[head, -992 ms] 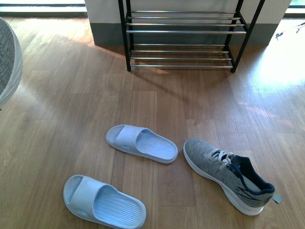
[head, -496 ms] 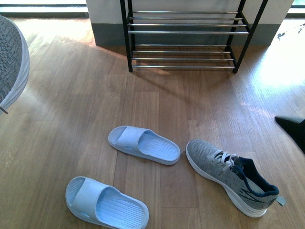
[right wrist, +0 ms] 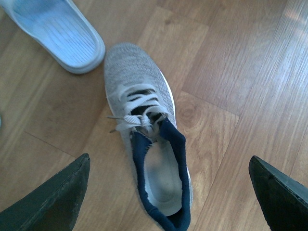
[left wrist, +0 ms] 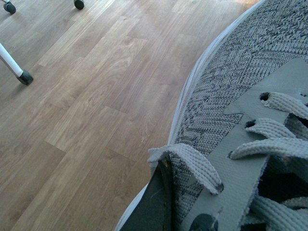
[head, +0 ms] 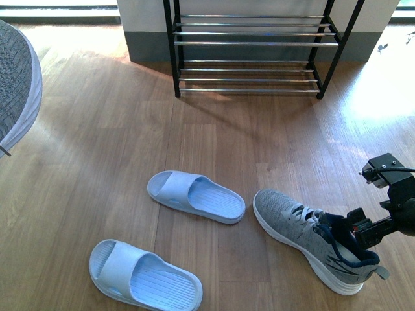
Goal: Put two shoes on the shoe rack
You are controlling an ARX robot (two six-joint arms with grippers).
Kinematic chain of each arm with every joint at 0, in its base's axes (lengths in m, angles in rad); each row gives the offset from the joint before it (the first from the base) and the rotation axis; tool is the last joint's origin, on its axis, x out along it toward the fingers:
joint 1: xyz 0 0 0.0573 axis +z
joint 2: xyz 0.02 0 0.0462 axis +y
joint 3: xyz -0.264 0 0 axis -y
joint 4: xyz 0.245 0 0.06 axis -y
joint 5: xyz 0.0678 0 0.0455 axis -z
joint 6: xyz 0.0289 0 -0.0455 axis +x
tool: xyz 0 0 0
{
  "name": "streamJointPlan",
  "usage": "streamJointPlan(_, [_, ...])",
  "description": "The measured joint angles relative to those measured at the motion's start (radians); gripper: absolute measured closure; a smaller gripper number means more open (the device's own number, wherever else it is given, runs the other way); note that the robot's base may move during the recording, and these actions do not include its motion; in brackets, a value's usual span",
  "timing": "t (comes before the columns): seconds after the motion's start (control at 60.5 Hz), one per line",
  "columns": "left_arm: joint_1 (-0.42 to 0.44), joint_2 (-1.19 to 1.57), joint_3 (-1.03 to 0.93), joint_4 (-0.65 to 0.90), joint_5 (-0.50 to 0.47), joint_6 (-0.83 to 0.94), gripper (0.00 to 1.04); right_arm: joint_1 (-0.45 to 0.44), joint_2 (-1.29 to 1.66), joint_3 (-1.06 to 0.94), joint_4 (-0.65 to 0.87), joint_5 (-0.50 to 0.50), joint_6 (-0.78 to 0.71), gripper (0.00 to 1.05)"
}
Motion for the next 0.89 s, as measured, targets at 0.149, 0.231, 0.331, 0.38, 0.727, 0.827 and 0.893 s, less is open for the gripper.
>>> streamJointPlan(0.149, [0.0,0.0,0.0,0.0,0.0,0.0,1.03,-0.003,0.042,0.054,-0.088,-0.012,0.027,0.09])
streamJointPlan(0.231, [0.0,0.0,0.0,0.0,0.0,0.0,1.03,0.0,0.05,0.061,-0.11,-0.021,0.032,0.09])
streamJointPlan(0.331, [0.0,0.0,0.0,0.0,0.0,0.0,1.03,0.002,0.068,0.072,-0.113,-0.021,0.035,0.09])
streamJointPlan(0.38, [0.0,0.0,0.0,0.0,0.0,0.0,1.03,0.003,0.081,0.077,-0.095,-0.018,0.035,0.09])
streamJointPlan(0.727, [0.0,0.0,0.0,0.0,0.0,0.0,1.03,0.014,0.16,0.136,-0.027,-0.001,0.087,0.23])
streamJointPlan(0.827, [0.0,0.0,0.0,0.0,0.0,0.0,1.03,0.022,0.161,0.143,-0.023,0.005,0.11,0.37])
streamJointPlan(0.893, [0.0,0.0,0.0,0.0,0.0,0.0,1.03,0.029,0.161,0.146,-0.023,0.003,0.128,0.48])
